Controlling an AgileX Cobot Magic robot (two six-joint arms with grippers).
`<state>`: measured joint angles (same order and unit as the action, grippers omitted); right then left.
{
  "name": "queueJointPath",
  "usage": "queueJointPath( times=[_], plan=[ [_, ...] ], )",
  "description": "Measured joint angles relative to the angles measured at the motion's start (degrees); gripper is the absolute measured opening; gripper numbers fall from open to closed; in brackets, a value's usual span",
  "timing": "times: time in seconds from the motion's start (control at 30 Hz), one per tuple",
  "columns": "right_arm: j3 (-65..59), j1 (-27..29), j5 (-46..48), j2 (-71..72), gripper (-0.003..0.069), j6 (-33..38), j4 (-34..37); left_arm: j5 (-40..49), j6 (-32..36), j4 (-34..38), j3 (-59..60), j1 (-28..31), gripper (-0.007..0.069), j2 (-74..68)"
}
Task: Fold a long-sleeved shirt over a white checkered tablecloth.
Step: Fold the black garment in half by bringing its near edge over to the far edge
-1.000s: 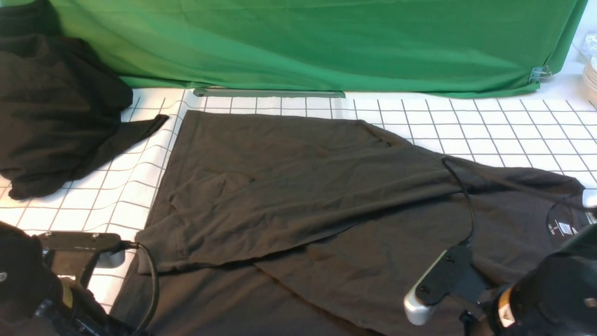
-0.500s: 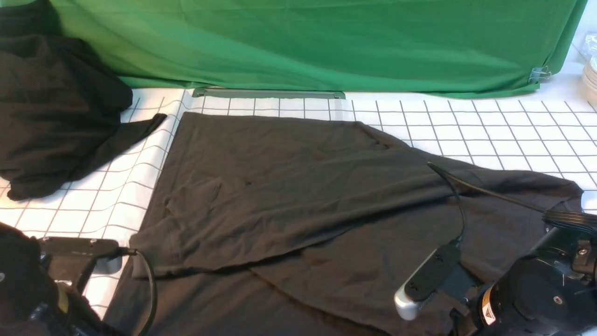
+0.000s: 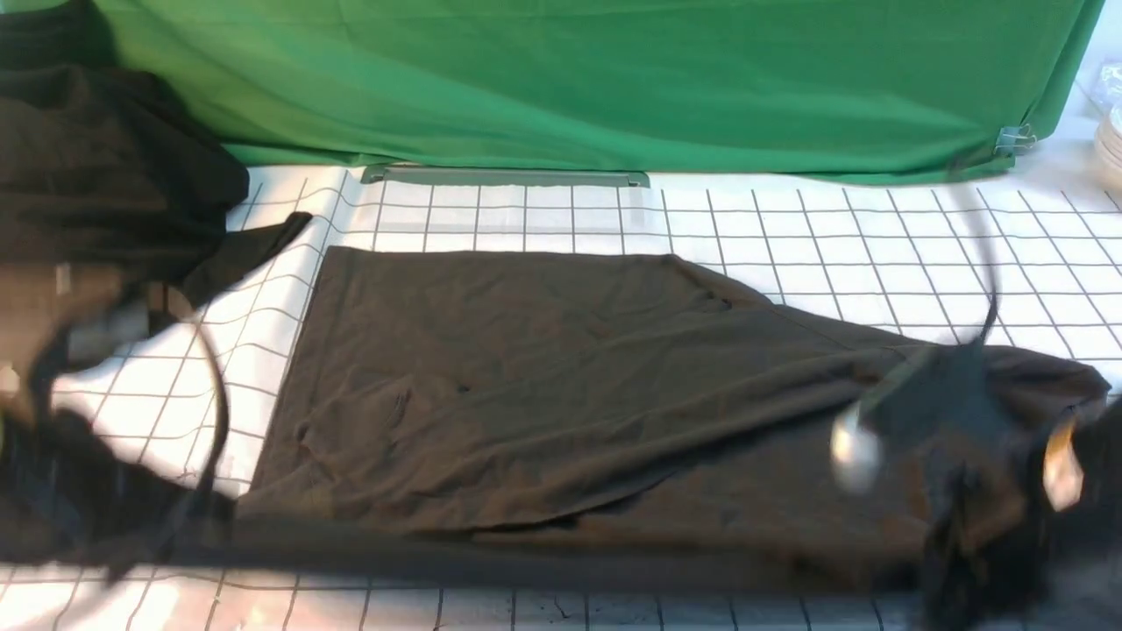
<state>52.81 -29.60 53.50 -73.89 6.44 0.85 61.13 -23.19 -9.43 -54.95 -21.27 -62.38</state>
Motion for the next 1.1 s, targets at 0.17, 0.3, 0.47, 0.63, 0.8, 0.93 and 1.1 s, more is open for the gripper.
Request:
queueJointPath(
  times=[0.17,0.3,0.47,0.63,0.8,0.93,1.1],
  plan=[
    [13.41,6.95,0.42,-7.62,0.0023,4.09,-0.06,-1.02,-0.13,-2.9,-12.54,1.65,0.0021,-11.69],
    [26.92,10.15,1.25,-19.13,0.0023,6.49,-0.06,-2.92,4.04,0.74,-26.68,8.26,0.0021,-26.14],
    [38.07,10.83,1.35,-31.12,0.0023,7.22,-0.26,-5.97,7.17,4.02,-38.63,12.44,0.0021,-39.22],
    [47.56,10.9,0.45,-41.51,0.0023,7.28,-0.85,-6.56,7.66,2.86,-48.21,13.07,0.0021,-51.07],
    [53.43,10.9,-2.45,-49.62,0.0023,7.23,-0.85,-6.6,8.08,2.54,-56.03,13.91,0.0021,-61.36],
    [54.34,10.9,-5.54,-52.97,0.0054,6.85,-0.85,-6.76,8.08,2.54,-58.39,14.45,0.0021,-65.25],
    [54.41,10.96,-8.72,-54.11,0.0237,6.19,-0.85,-8.54,8.08,2.25,-58.55,14.5,0.003,-66.52]
  ],
)
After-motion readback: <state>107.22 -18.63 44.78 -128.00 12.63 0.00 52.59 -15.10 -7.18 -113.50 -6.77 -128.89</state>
